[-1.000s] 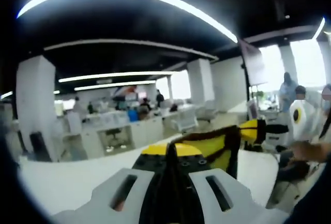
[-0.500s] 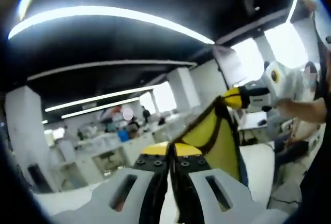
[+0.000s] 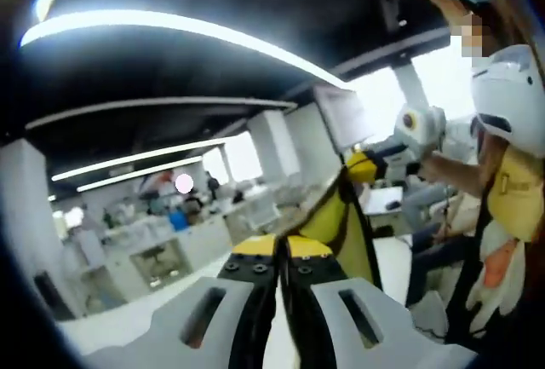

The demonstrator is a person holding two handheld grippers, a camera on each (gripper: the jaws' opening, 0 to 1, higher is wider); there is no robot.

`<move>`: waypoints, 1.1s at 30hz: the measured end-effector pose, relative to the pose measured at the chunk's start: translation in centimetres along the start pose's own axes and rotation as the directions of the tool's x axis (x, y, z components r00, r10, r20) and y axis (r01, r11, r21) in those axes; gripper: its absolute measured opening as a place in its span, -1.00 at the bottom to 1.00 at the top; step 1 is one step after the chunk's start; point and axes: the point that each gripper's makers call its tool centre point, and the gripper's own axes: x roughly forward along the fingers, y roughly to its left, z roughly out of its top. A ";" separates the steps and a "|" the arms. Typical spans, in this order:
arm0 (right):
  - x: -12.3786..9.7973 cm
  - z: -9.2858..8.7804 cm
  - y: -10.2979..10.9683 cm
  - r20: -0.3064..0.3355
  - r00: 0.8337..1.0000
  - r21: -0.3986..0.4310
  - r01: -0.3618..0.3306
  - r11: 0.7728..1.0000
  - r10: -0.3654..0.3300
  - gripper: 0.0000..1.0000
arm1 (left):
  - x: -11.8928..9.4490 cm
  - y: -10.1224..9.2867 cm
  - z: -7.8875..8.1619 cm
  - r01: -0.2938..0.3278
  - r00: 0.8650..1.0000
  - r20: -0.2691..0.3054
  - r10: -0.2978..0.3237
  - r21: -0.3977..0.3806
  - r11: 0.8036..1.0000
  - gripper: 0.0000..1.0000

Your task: Fold the garment on the visible template until the final outline fits inside the template.

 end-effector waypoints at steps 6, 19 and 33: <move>2.0 -4.6 0.9 -0.084 0.993 0.109 -0.068 0.992 0.077 -0.99 | 1.0 1.6 -3.7 -0.049 0.994 -0.100 0.035 -0.144 0.988 -1.00; 9.2 -26.1 3.7 -0.378 0.911 0.290 -0.052 0.956 0.164 -0.99 | 8.9 5.2 -26.2 -0.215 0.919 -0.393 0.033 -0.428 0.878 -1.00; 15.8 -35.7 2.9 -0.483 0.843 0.354 -0.058 0.933 0.236 -0.98 | 14.3 10.6 -33.1 -0.268 0.866 -0.499 0.016 -0.437 0.859 -1.00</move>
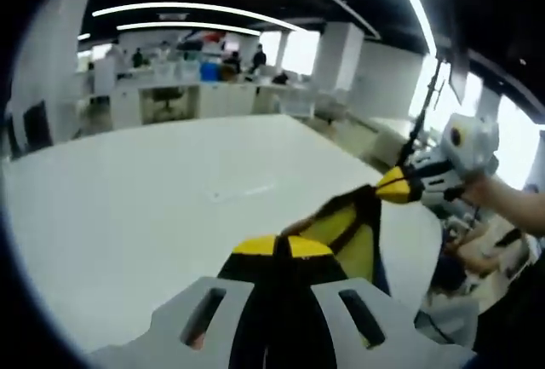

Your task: Fold the garment on the visible template until the final outline fits inside the template.

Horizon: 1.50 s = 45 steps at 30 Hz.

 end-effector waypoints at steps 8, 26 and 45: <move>4.6 -2.1 -2.9 -0.045 0.999 0.039 -0.016 0.999 0.018 -0.98 | 4.4 3.5 -1.0 -0.007 0.998 -0.061 0.003 -0.070 0.998 -1.00; 13.7 -7.1 -7.5 -0.149 0.985 0.081 -0.081 0.993 0.092 -0.98 | 13.6 9.9 -4.1 -0.019 0.985 -0.169 -0.015 -0.197 0.980 -1.00; 19.5 -12.9 -9.6 -0.242 0.965 0.092 -0.077 0.993 0.097 -0.98 | 19.4 15.2 -8.0 -0.083 0.969 -0.248 0.006 -0.304 0.949 -0.99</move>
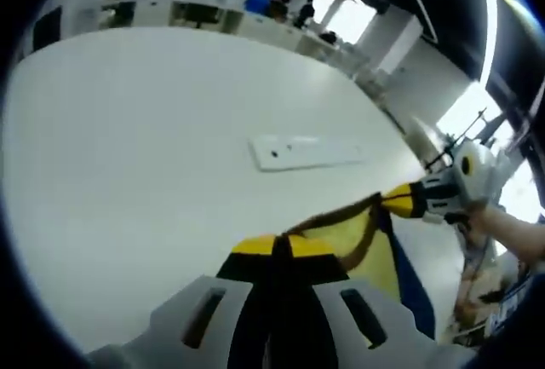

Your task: Fold the garment on the visible template until the final outline fits inside the template.

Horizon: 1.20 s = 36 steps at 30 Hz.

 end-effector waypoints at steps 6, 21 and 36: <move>0.8 -1.1 -0.6 -0.024 1.000 0.010 0.012 1.000 -0.012 -0.98 | 0.4 0.5 -0.1 -0.008 1.000 -0.005 0.007 -0.054 0.999 -1.00; 2.6 -2.0 -1.0 -0.042 0.999 0.026 0.022 0.999 -0.021 -0.98 | 2.9 -1.2 -2.8 -0.005 0.993 -0.117 0.021 0.136 0.991 -1.00; 3.6 -2.3 -1.4 -0.042 0.999 -0.057 0.028 0.998 -0.031 -0.98 | 3.9 0.0 -2.1 -0.039 0.990 -0.122 0.065 0.204 0.978 -1.00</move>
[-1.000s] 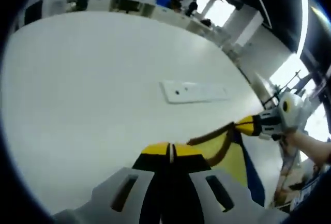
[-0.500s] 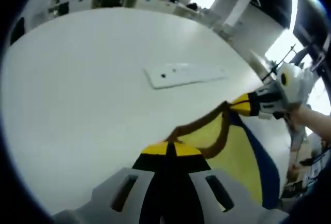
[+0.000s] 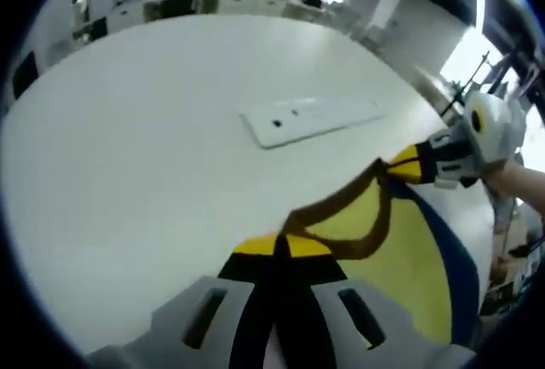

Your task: Fold the garment on the visible template until the final outline fits inside the template.

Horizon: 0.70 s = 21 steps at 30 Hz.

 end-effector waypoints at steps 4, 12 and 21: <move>0.0 0.1 -0.1 0.004 1.000 -0.006 -0.005 1.000 0.005 -0.94 | 0.0 0.0 -0.1 -0.004 1.000 -0.001 0.004 0.000 1.000 -1.00; -0.8 0.7 -0.9 0.020 0.999 -0.025 0.037 0.999 -0.036 -0.83 | -0.7 -0.1 1.4 0.001 1.000 0.030 -0.002 0.042 0.999 -0.95; -3.5 1.7 -1.8 0.048 0.996 0.002 0.080 0.997 -0.080 -0.63 | -2.7 -1.1 2.4 0.030 0.997 0.072 -0.037 0.099 0.995 -0.87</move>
